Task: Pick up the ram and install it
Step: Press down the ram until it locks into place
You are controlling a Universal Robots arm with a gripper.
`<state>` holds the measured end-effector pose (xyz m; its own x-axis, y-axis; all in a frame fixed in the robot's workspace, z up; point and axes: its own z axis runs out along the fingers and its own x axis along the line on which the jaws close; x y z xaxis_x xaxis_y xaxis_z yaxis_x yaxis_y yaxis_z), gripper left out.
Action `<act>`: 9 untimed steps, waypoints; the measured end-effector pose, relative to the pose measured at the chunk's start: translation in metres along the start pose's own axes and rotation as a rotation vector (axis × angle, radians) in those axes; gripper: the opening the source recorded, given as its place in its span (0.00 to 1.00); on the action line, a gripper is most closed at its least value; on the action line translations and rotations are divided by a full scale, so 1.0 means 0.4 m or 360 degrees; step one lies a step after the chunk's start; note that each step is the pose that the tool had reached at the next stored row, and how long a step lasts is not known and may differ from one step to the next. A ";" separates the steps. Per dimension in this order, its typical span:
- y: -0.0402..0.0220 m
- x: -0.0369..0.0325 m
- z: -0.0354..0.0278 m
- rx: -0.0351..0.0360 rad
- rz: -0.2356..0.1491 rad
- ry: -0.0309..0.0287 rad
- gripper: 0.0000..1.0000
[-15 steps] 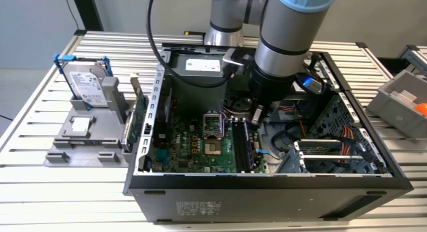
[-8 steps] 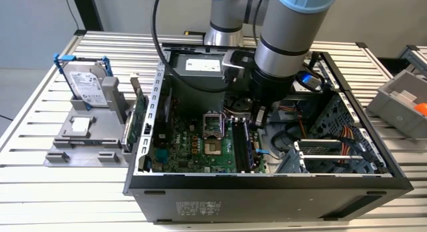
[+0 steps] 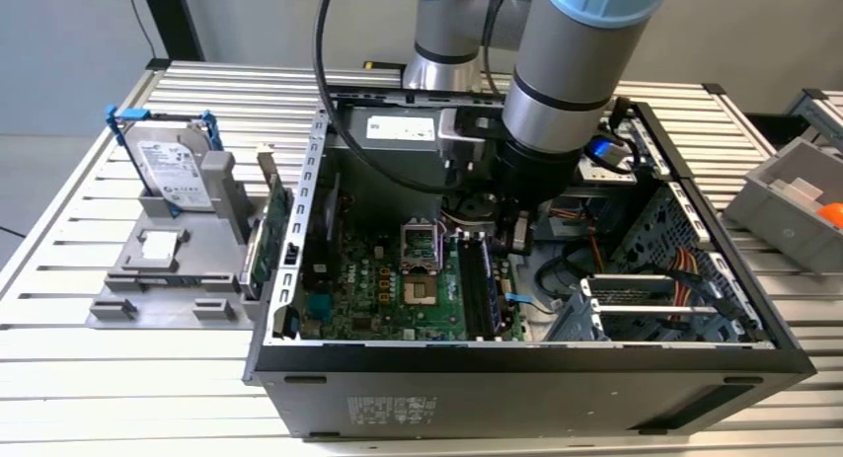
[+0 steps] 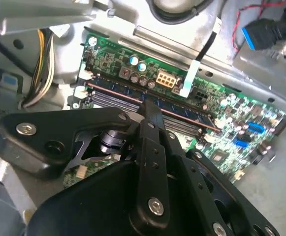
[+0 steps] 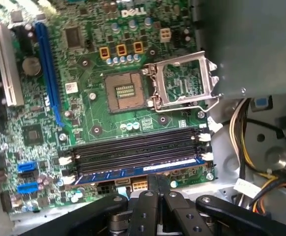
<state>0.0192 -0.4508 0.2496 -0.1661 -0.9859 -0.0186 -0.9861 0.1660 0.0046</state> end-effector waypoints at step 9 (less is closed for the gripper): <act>0.000 0.000 0.001 -0.0004 -0.0177 -0.00005 0.00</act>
<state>0.0192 -0.4508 0.2494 -0.0555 -0.9983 -0.0194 -0.9985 0.0554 0.0047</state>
